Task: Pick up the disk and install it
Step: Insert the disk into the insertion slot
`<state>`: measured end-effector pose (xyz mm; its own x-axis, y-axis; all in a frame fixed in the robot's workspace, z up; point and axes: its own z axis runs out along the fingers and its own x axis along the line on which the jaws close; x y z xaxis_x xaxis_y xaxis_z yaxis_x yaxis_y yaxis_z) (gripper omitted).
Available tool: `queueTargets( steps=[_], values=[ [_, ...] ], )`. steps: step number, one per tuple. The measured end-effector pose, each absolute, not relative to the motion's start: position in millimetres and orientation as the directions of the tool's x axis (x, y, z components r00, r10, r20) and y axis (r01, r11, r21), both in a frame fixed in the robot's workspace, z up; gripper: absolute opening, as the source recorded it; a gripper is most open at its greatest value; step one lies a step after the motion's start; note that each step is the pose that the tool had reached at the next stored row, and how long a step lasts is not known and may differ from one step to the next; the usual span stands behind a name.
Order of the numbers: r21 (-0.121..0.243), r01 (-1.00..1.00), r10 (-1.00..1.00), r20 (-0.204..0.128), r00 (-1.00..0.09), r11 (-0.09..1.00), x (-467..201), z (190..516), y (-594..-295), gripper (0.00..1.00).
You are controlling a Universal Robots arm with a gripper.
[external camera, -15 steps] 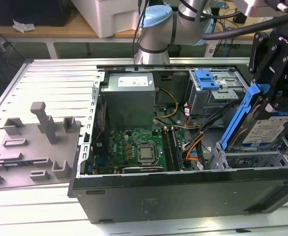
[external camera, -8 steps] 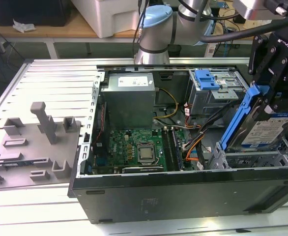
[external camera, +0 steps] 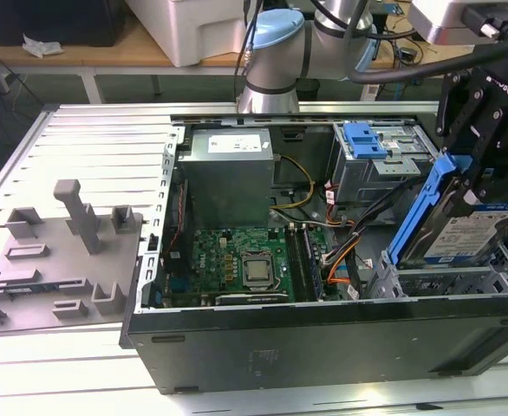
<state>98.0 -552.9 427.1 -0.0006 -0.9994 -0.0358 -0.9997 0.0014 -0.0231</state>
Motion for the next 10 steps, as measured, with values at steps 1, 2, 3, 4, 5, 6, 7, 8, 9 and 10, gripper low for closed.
queueTargets(
  steps=[1,2,3,4,5,6,7,8,9,10],
  values=[
    [-0.023,-1.0,-0.999,-0.036,-0.001,0.001,98.0,426.6,-552.9,0.37],
    [-0.023,-1.0,-0.999,-0.036,-0.001,0.001,98.0,425.9,-552.9,0.37],
    [-0.023,-1.0,-0.999,-0.036,-0.001,0.001,98.0,425.4,-552.9,0.37],
    [-0.023,-1.0,-0.999,-0.036,-0.001,0.001,98.0,424.8,-552.9,0.37],
    [-0.023,-1.0,-0.999,-0.036,-0.001,0.001,98.0,424.4,-552.9,0.37],
    [-0.023,-1.0,-0.999,-0.036,-0.001,0.001,98.0,423.3,-552.9,0.37],
    [-0.023,-1.0,-0.999,-0.036,-0.001,0.001,98.0,422.3,-552.9,0.37],
    [-0.023,-1.0,-0.999,-0.036,-0.001,0.001,98.0,421.7,-552.9,0.37],
    [-0.023,-1.0,-0.999,-0.036,-0.001,0.001,98.0,421.1,-552.9,0.37],
    [-0.023,-1.0,-0.999,-0.036,-0.001,0.001,98.0,420.2,-552.9,0.37]
  ],
)
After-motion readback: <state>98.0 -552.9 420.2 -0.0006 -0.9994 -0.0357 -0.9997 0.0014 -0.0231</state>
